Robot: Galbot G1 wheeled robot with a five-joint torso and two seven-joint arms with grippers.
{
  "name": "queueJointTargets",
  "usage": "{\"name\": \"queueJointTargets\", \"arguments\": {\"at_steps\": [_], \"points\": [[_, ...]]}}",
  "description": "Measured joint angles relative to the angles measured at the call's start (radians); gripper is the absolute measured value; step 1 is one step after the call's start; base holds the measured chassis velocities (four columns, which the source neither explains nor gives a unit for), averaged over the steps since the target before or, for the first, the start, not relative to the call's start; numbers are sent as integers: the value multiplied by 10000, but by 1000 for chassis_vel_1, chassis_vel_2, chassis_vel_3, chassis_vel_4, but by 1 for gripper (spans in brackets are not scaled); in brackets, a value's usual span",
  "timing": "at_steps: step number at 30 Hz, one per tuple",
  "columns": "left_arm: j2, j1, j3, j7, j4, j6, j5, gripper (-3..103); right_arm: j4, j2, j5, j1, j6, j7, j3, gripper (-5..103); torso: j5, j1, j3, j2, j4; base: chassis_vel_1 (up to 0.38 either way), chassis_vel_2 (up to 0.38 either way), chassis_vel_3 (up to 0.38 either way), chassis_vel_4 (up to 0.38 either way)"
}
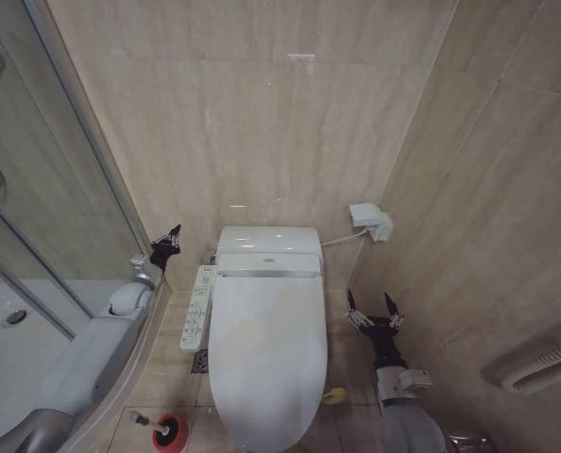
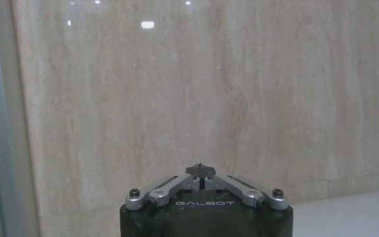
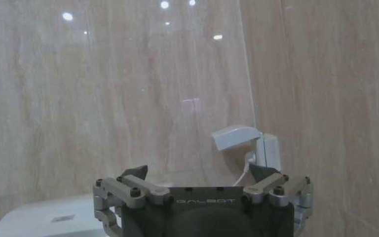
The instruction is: Open the toilet lid, clean the toilet bowl with a toilet brush, close the toilet lid, and flush.
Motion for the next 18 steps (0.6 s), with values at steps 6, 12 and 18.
{"name": "queueJointTargets", "arguments": {"at_steps": [6, 12, 18], "points": [[-125, -141, 304, 5, 248, 194, -484, 0, 0, 0, 0, 1, 0, 0, 0, 100, 0, 1, 1, -1, 5, 0, 0, 0, 0], [-308, -761, 670, 352, 1014, 651, -1436, 0, 0, 0, 0, 1, 0, 0, 0, 100, 0, 2, 1, 0, 0, 0, 0, 0, 0], [-472, -1537, 1116, 717, 1898, 1104, -2262, 0, 0, 0, 0, 2, 0, 0, 0, 100, 1, 2, 1, 0, 1, 0, 0, 0, 0]]}}
